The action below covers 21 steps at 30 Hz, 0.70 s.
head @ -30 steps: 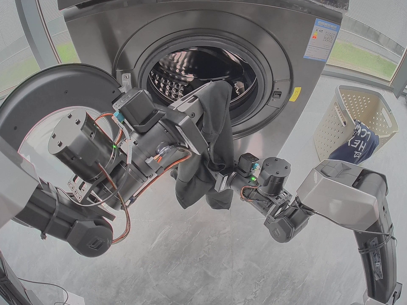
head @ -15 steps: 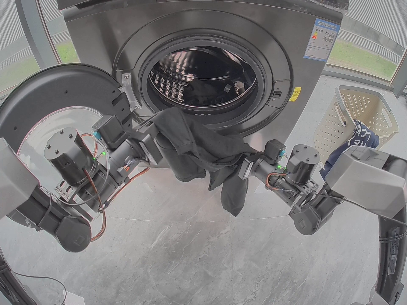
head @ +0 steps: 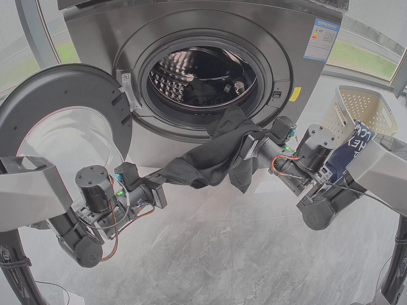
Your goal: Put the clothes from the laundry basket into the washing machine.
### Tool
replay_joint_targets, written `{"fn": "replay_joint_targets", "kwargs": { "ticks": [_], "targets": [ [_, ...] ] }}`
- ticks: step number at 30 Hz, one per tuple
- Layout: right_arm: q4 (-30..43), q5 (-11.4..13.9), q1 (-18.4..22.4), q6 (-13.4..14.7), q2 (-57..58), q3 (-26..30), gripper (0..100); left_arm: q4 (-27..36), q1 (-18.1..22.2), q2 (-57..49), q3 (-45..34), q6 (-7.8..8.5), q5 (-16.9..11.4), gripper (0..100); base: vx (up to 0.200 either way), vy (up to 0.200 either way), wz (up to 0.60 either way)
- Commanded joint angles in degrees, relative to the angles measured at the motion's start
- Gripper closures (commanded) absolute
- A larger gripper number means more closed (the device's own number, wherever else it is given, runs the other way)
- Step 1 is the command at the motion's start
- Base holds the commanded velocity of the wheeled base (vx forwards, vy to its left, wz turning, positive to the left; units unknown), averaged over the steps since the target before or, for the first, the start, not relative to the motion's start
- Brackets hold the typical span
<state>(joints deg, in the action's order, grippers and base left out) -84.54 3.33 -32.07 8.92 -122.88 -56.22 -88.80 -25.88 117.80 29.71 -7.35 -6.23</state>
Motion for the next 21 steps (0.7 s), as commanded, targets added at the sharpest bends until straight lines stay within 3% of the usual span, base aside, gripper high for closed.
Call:
{"fn": "replay_joint_targets", "kwargs": {
  "ticks": [1,2,10,12,15,21],
  "targets": [
    [0.0,-0.2,-1.9,0.0,1.6,-0.3,100,-0.1,-0.2,5.2,0.4,0.23,-0.2,100,0.000,0.000,0.00],
    [-0.1,-0.2,-1.9,0.0,1.6,-0.3,100,-0.1,-0.1,5.2,0.6,0.14,-0.4,0,0.000,0.000,0.00],
    [0.4,-0.2,-1.7,0.0,1.6,-2.8,100,-0.1,-2.9,4.7,-5.6,0.50,-2.1,0,0.000,0.000,0.00],
    [0.6,-0.2,-1.8,0.1,1.6,-3.5,100,-0.1,-4.4,5.1,-8.7,1.99,-4.9,0,0.000,0.000,0.00],
    [0.4,-0.3,-1.8,0.1,1.3,-3.9,100,-0.1,-5.8,5.3,-10.4,3.48,-5.8,0,0.000,0.000,0.00],
    [0.3,-0.3,-1.9,0.1,1.1,-3.5,100,-0.1,-6.1,4.9,-8.8,3.40,-6.0,0,0.000,0.000,0.00]
  ]
}}
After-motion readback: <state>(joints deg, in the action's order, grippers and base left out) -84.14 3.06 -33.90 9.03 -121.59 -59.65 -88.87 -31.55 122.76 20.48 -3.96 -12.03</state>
